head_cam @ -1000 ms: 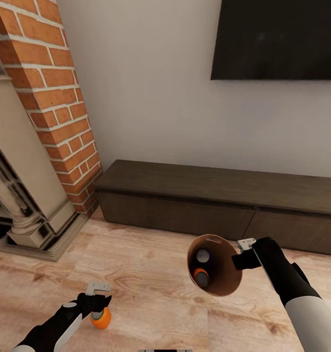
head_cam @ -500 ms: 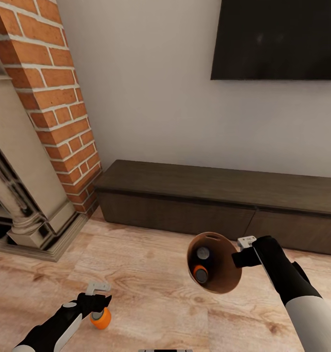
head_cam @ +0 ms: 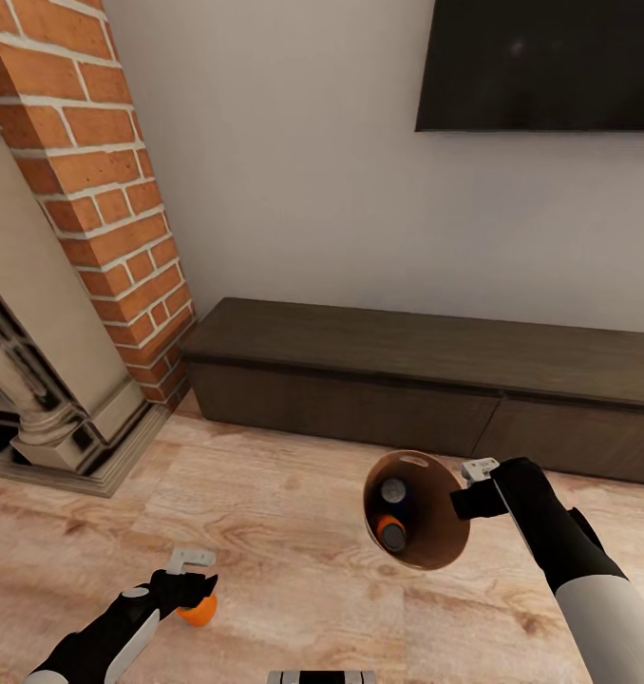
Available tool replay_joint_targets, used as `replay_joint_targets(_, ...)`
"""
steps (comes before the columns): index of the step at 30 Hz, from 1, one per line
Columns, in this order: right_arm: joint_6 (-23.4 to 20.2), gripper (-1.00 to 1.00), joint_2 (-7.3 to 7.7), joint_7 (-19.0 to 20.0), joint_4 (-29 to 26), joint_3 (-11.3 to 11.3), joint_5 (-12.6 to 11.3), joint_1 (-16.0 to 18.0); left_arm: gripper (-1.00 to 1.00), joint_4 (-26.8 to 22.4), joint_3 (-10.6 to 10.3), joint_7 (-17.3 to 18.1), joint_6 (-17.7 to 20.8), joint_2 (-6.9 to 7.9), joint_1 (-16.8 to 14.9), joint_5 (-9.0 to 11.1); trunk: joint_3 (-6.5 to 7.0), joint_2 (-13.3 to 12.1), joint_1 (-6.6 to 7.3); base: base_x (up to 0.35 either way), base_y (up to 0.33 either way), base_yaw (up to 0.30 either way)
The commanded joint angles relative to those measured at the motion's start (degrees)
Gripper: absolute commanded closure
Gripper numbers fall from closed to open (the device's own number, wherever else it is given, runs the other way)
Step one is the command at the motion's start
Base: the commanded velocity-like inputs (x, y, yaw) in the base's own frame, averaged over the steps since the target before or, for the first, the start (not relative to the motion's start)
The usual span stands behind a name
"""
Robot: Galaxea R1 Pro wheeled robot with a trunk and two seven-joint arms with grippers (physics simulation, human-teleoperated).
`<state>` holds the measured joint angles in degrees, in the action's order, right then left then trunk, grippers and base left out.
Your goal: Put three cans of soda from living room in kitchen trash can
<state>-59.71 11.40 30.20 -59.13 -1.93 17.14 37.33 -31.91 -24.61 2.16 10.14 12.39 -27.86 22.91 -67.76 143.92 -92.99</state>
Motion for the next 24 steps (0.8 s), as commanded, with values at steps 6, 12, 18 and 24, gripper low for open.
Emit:
replay_joint_targets(6,-0.29,1.0,-0.05,0.21,-0.02,-0.08,-1.42,0.02,-1.0,-0.06,0.0,0.02,-0.18,0.0,0.0,0.1,0.0,0.0,0.01,0.0,0.0,0.0)
replay_joint_targets(12,-0.29,1.0,-0.14,0.21,-0.02,-0.09,-1.46,0.02,-1.0,-0.08,0.05,0.03,-0.07,0.0,0.0,0.12,0.0,0.0,0.01,-0.024,0.034,0.0)
replay_joint_targets(18,-0.29,1.0,-0.14,0.21,-0.03,-0.09,-1.43,0.02,-1.0,-0.14,0.01,-0.33,-0.52,0.0,0.0,0.21,0.0,0.0,0.01,-0.03,0.156,0.0)
replay_joint_targets(24,-0.29,1.0,-0.15,0.21,-0.02,-0.09,-1.44,0.02,-1.0,-0.34,0.0,-0.62,-0.85,0.0,0.0,0.28,0.0,0.0,0.01,-0.004,0.027,0.0)
